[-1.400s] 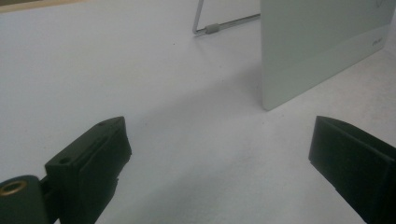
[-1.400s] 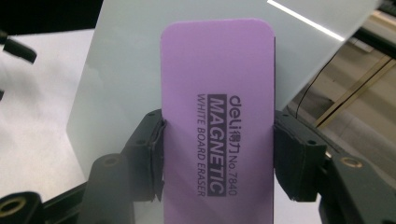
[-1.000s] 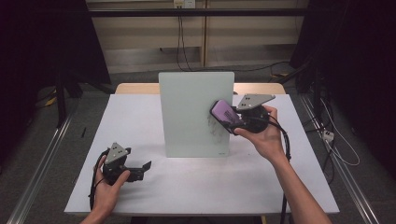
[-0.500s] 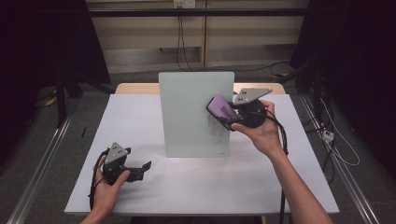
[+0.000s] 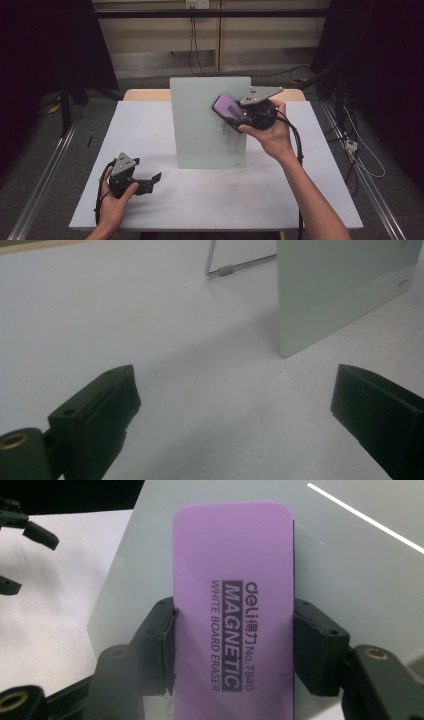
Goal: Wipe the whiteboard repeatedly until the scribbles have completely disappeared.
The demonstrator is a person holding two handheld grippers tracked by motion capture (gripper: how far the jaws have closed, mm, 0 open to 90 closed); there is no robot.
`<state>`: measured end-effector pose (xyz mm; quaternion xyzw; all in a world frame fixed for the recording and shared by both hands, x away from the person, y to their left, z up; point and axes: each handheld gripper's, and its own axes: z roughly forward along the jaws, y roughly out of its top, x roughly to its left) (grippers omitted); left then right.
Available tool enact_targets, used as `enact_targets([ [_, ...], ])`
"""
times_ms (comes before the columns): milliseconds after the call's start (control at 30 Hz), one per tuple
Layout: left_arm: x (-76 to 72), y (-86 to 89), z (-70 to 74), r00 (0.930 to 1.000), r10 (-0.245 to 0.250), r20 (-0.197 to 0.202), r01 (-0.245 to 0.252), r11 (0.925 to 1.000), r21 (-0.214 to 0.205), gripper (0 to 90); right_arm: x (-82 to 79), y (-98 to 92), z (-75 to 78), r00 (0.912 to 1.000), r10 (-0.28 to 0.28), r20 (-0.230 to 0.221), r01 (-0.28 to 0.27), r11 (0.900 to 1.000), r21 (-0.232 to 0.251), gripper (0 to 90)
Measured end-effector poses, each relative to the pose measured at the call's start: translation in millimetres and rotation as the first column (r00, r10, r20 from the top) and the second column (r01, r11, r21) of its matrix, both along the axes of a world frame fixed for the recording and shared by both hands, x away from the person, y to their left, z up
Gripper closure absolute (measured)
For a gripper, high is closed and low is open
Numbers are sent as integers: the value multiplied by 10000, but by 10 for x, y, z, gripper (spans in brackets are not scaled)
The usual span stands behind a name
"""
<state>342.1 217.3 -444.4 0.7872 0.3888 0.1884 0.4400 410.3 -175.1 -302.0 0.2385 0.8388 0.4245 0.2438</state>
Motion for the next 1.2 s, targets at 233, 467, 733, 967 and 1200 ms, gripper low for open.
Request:
enact_targets([
  [233,-1,-11,-3,10000,-3,0,3,10000,26,50,-42,98,-157,9995,266,-177,-269,9995,-150,418],
  [467,-5,-7,-1,10000,63,16,-63,10000,40,49,-84,208,-331,9958,704,-587,-739,9954,-609,419],
  [733,-3,4,0,10000,63,27,-64,10000,46,48,-80,175,-296,9965,594,-584,-620,9971,-438,419],
  [967,-6,7,1,10000,86,9,-86,10000,41,48,-74,-12,-142,9998,-6,-200,3,9999,-135,418],
  [1200,-5,1,-1,10000,62,10,-62,10000,63,48,-107,-147,-150,9994,-306,-144,306,9995,25,419],
])
